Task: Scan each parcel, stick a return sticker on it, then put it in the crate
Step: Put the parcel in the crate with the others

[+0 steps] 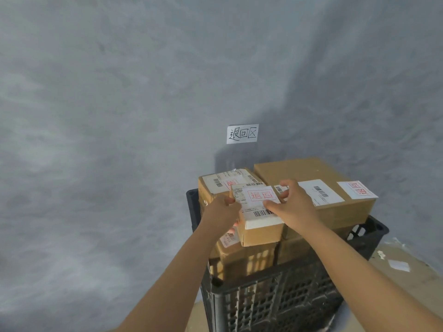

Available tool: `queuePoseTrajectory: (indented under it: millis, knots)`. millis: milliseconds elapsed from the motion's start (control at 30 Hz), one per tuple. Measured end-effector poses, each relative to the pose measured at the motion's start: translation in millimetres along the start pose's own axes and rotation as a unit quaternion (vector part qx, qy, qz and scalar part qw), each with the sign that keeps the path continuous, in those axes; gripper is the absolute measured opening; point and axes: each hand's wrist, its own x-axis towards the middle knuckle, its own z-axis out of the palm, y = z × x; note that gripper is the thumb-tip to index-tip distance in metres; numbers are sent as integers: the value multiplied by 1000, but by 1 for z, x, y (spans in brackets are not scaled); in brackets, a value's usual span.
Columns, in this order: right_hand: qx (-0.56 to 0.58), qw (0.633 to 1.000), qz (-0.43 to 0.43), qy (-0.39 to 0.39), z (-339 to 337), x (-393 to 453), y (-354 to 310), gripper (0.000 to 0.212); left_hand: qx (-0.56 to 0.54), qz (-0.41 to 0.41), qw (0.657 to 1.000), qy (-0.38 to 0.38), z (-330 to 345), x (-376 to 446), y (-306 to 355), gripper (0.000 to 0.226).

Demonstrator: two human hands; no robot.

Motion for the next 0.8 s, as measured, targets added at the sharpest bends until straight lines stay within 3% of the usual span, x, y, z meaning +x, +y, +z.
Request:
queuePoseTrajectory:
  millis: [267, 433, 600, 800]
  knots:
    - [-27, 999, -10, 42, 4, 6, -2, 63, 32, 7, 999, -21, -1, 16, -2, 30]
    - [-66, 996, 7, 56, -5, -18, -4, 46, 178, 127, 976, 10, -15, 7, 5, 29]
    - [-156, 985, -8, 78, -21, -72, -5, 48, 264, 297, 918, -11, -7, -24, 21, 33]
    - [-258, 957, 38, 125, -55, -166, 1, 53, 370, 457, 802, -102, 33, -78, 28, 40]
